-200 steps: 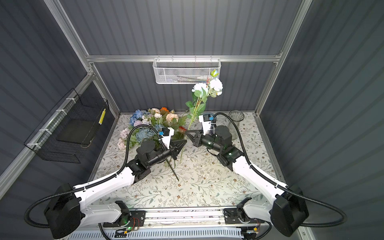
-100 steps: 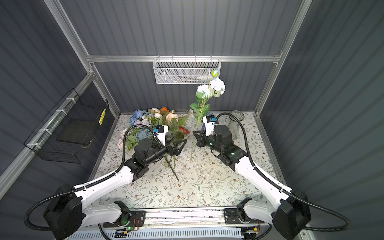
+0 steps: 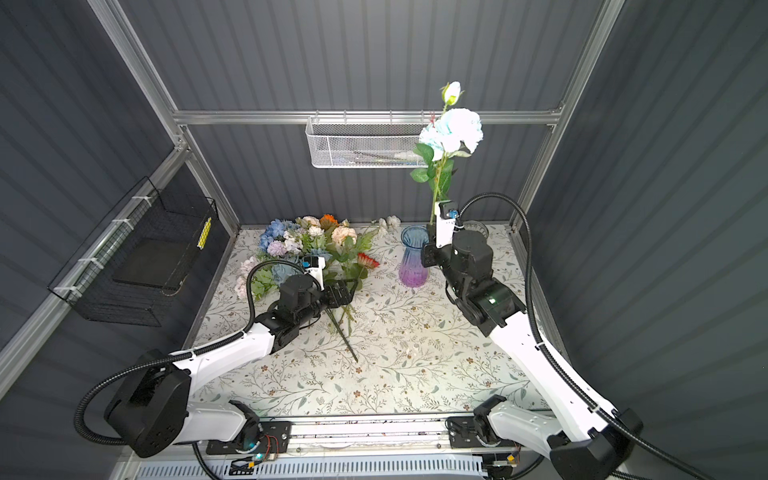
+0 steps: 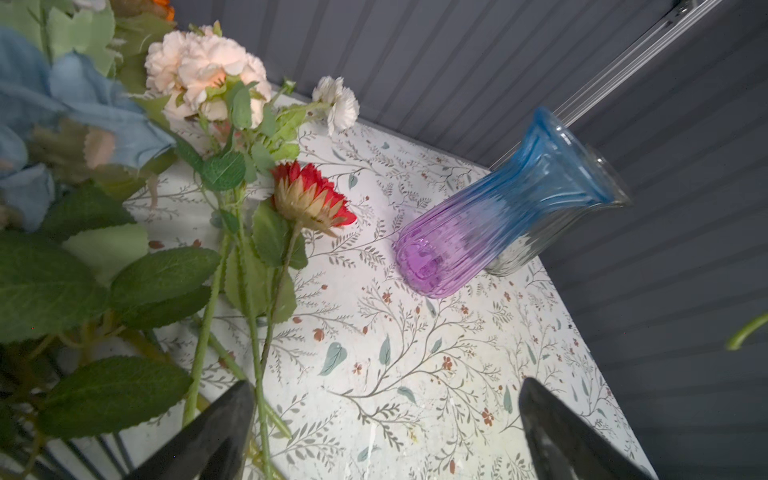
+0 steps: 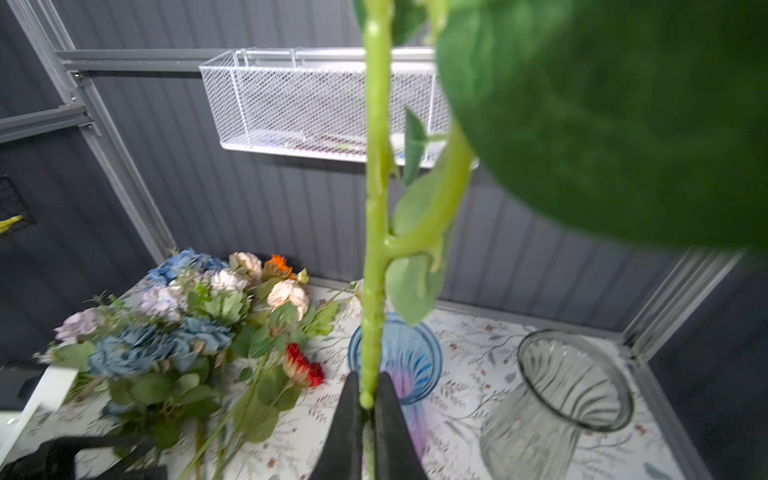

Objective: Arrange the flowers into the vase
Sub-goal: 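Carry the rose with the right gripper and lower it into the blue-purple vase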

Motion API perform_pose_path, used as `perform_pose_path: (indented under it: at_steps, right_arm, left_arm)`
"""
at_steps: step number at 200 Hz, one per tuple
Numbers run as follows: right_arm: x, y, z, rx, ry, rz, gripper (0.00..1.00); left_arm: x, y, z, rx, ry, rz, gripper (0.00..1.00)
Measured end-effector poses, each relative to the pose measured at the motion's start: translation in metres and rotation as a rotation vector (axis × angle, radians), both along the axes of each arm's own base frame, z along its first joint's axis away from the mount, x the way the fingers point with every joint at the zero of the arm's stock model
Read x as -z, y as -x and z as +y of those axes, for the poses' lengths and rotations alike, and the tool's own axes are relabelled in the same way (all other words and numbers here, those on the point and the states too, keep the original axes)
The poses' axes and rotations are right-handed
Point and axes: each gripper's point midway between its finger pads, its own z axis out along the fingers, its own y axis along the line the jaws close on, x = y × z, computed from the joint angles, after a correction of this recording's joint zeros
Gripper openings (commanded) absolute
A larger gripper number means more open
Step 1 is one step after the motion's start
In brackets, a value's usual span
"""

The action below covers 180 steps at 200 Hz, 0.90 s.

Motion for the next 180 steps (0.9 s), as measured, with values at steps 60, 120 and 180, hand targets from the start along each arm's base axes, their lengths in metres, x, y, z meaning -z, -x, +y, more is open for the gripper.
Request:
perform_pose_path:
  at_steps: [60,120,180]
  right_arm:
    - [-0.027,-0.066,-0.011,0.075,0.035,-0.119,0.00]
    - [-0.023,-0.096,0.014,-0.038,-0.006,-0.180,0.00]
    - [0.063,-0.099,0.022,-0.078,0.007,-0.073,0.00]
  left_arm:
    - [0.011,0.002,0.003,-0.010,-0.020,0.038,1.00]
    - [0.012,0.000,0.006,-0.030,-0.039,0.047,1.00]
    - [0.011,0.000,0.006,-0.028,-0.042,0.045,1.00]
